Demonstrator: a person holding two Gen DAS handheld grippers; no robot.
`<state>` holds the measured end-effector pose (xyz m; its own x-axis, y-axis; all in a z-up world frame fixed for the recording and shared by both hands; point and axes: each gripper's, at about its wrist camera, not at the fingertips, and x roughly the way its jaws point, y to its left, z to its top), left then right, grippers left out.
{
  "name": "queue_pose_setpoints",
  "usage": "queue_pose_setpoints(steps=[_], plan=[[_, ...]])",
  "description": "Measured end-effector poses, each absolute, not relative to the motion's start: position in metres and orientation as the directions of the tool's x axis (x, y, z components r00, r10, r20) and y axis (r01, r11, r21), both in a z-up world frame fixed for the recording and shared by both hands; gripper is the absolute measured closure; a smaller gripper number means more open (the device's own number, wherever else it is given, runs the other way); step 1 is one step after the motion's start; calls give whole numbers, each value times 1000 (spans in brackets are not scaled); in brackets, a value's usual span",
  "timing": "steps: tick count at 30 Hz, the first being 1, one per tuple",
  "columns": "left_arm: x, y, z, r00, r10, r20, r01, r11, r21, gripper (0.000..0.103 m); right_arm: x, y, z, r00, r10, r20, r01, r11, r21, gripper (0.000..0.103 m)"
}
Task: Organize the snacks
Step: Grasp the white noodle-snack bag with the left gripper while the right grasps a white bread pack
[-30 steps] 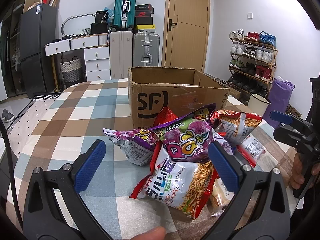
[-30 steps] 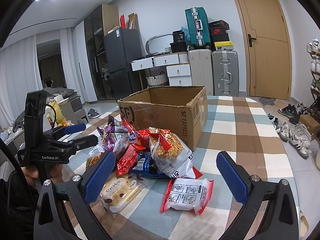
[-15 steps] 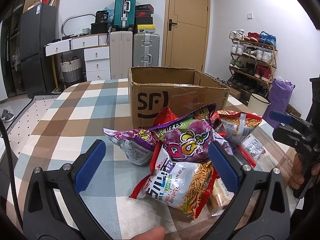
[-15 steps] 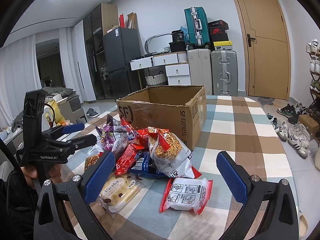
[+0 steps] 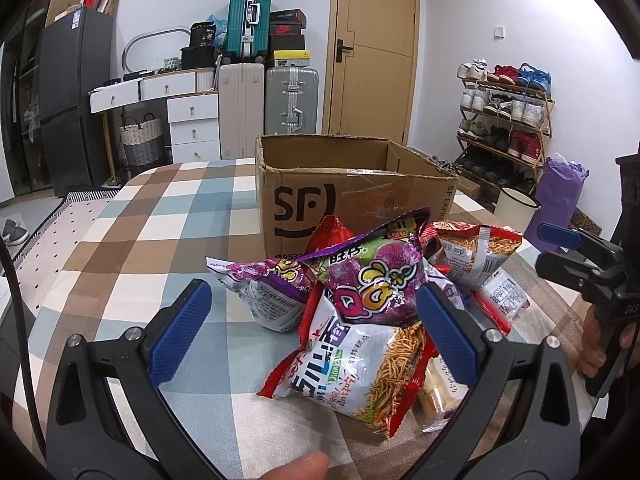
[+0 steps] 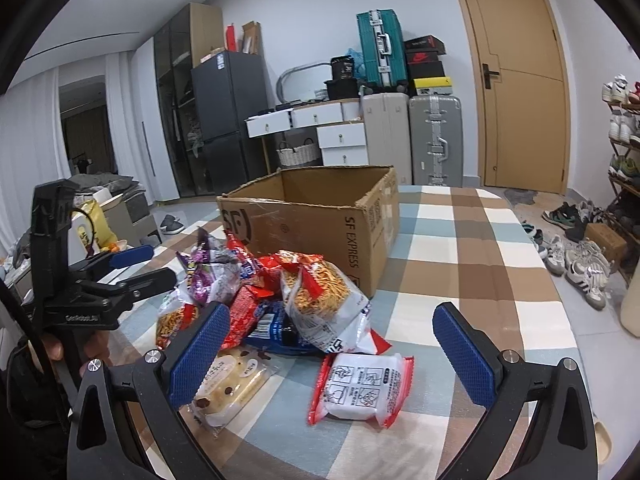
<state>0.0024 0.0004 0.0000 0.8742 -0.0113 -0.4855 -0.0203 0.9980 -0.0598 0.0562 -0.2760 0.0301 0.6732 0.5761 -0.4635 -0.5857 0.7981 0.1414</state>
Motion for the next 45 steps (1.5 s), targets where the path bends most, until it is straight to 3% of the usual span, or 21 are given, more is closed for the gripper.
queue_pose_setpoints(steps=[7,16,27,33,37,45], plan=[[0,-3,-3,876,-6,-483,-18,999,-44,1,69,-277,24,670,527,-523,-536,831,150,0],[3,-9,-9,803,-46,-594,39,999,-25,1,83,-280,18,588,511,-627,-506,837,208,0],[20,4,-34,700,-124,-704,51,991,-123,1,89,-265,-11,500,470,-728,-519,835,183,1],[27,7,-38,675,-176,-717,91,984,-156,2,96,-263,-20,482,450,-752,-505,844,181,2],[33,7,-44,657,-187,-731,90,981,-170,25,100,-260,-24,464,440,-768,-509,843,175,13],[36,8,-47,651,-229,-724,114,972,-205,39,94,-257,-23,467,422,-777,-521,841,144,23]])
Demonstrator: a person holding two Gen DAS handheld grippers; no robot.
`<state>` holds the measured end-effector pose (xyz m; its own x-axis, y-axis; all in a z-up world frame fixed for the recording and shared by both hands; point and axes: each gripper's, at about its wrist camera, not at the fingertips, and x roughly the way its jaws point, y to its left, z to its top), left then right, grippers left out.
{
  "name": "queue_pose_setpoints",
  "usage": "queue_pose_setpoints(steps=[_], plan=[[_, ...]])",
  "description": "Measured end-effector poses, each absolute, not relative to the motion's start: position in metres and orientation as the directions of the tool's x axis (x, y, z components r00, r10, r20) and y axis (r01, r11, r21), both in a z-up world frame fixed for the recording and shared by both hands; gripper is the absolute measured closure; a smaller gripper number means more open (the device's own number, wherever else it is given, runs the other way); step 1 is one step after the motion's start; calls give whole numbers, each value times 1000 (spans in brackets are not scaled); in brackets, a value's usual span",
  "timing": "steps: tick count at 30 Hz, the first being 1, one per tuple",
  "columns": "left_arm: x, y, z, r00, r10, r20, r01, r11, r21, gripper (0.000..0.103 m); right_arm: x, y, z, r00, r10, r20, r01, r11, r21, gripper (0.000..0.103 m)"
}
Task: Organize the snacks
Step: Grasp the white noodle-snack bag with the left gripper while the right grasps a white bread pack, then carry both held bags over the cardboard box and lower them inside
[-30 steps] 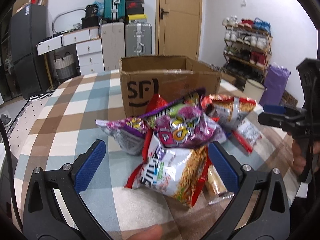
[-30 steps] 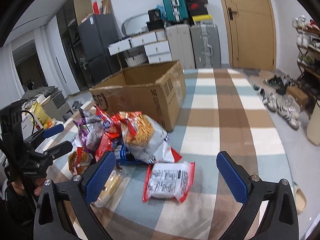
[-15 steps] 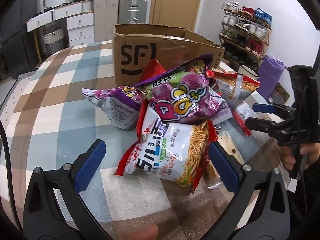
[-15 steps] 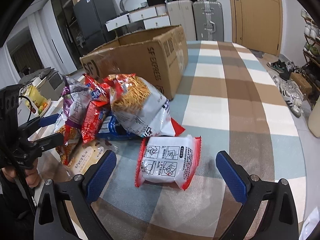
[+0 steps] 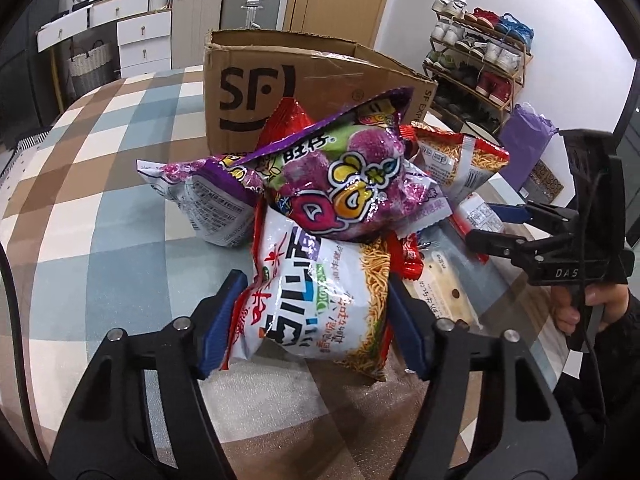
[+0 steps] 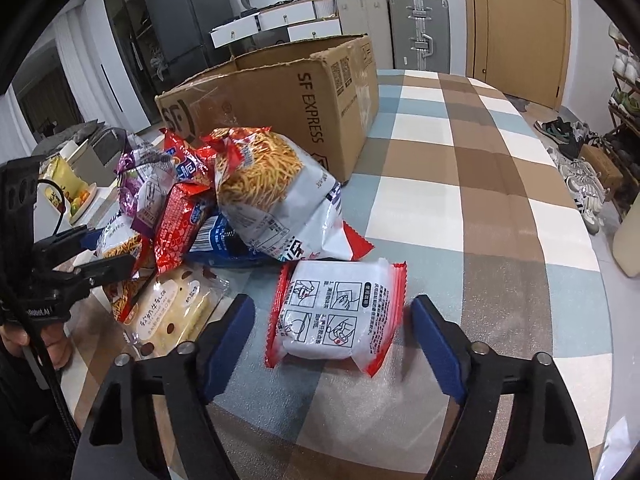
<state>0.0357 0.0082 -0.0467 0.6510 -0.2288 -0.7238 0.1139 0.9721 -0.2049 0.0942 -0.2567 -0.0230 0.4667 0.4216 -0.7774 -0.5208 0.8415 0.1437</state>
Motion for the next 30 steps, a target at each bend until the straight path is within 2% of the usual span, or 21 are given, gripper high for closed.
queue_pose_setpoints(steps=[4,11,17,30], plan=[[32,9,-46,650,-241,-721,132,970,-206,44,92,-256,-22,473,416,-777,-522,843,133,35],[19,9,-40,663,-270,-698,144,961,-235,45,93,-261,-19,467,440,-767,-522,837,163,49],[11,8,-32,677,-294,-675,157,953,-258,45,86,-266,-16,483,454,-748,-522,836,170,55],[-12,9,3,747,-297,-595,172,950,-259,45,58,-284,19,555,510,-657,-526,827,197,55]])
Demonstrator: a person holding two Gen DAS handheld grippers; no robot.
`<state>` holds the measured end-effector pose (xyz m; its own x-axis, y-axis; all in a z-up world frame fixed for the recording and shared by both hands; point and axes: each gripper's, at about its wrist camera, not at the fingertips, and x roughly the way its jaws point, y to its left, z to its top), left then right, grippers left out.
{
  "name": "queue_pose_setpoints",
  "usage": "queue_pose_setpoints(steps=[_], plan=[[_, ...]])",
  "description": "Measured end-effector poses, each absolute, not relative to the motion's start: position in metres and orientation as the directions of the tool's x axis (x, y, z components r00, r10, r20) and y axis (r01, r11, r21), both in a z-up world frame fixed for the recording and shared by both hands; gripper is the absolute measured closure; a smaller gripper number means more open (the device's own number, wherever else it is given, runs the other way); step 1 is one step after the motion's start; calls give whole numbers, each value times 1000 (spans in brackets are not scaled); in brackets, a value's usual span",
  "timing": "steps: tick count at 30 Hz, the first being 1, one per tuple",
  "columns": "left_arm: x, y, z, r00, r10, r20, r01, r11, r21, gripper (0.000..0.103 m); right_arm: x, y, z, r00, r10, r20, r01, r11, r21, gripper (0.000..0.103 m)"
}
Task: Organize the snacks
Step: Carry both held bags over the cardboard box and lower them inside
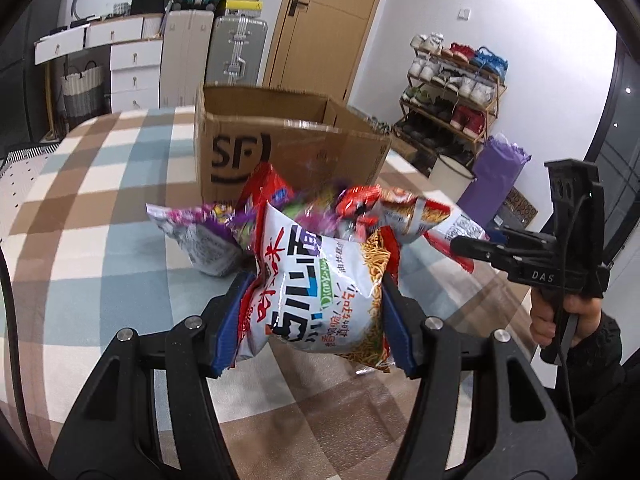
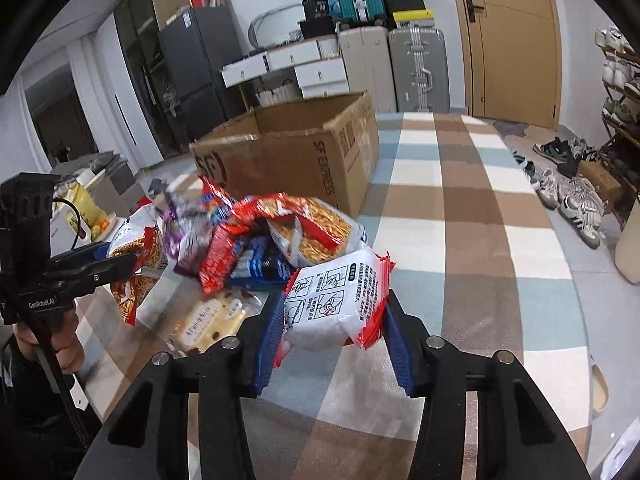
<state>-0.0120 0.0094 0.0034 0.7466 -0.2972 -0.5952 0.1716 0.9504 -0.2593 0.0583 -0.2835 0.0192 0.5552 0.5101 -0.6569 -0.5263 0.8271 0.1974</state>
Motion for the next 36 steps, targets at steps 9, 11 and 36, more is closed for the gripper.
queue_pose_setpoints(steps=[9,11,36], plan=[[-23,9,39,789,-265,-554,151,958,-242,45,39,-291,53,595,570,-567,-547,804,233,55],[-23,10,49,802,-254,-541,143,961,-239,45,38,-290,61,604,578,-548,-555,799,232,55],[61,23,98,850,-157,-503,59,977,-206,45,97,-250,106,612,633,-475,-599,763,244,55]])
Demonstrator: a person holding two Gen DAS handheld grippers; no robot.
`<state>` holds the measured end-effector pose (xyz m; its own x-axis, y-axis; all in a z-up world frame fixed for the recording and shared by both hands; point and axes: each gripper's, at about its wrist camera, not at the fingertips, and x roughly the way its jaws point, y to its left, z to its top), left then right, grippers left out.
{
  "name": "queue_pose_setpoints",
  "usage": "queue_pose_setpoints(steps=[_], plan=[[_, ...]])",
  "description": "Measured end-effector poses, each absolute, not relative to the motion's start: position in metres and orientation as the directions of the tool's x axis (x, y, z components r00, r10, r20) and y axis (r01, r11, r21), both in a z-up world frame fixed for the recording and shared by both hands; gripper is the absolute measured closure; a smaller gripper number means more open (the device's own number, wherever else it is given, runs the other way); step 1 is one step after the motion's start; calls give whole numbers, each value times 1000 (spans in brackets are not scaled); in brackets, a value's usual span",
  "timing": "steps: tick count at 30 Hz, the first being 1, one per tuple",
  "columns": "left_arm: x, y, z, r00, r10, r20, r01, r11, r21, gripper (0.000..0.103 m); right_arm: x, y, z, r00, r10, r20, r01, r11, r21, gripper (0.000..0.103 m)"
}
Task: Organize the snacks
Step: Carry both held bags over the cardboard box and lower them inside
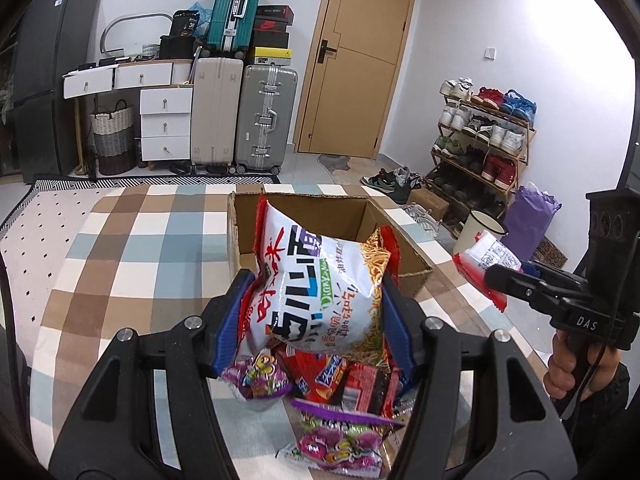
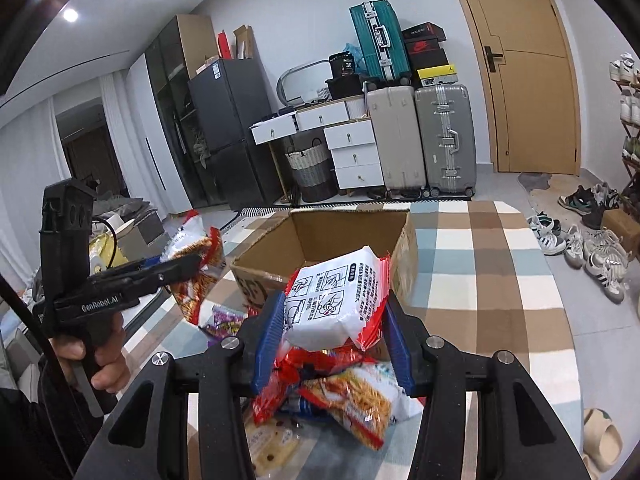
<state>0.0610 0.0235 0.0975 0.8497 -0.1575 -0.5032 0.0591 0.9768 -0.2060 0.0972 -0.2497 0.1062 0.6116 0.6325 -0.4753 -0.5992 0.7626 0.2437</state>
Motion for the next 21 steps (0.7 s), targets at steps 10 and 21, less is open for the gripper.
queue_pose_setpoints(steps=[10,21], plan=[[109,33,78,829,-154,-538,40,975,-218,45,133,-229,105,595,640,-486,-596,757,268,55],[153,38,69,819,-140,-556,36,980,-194,45,165,-212,92,563,642,-520,-596,752,283,55]])
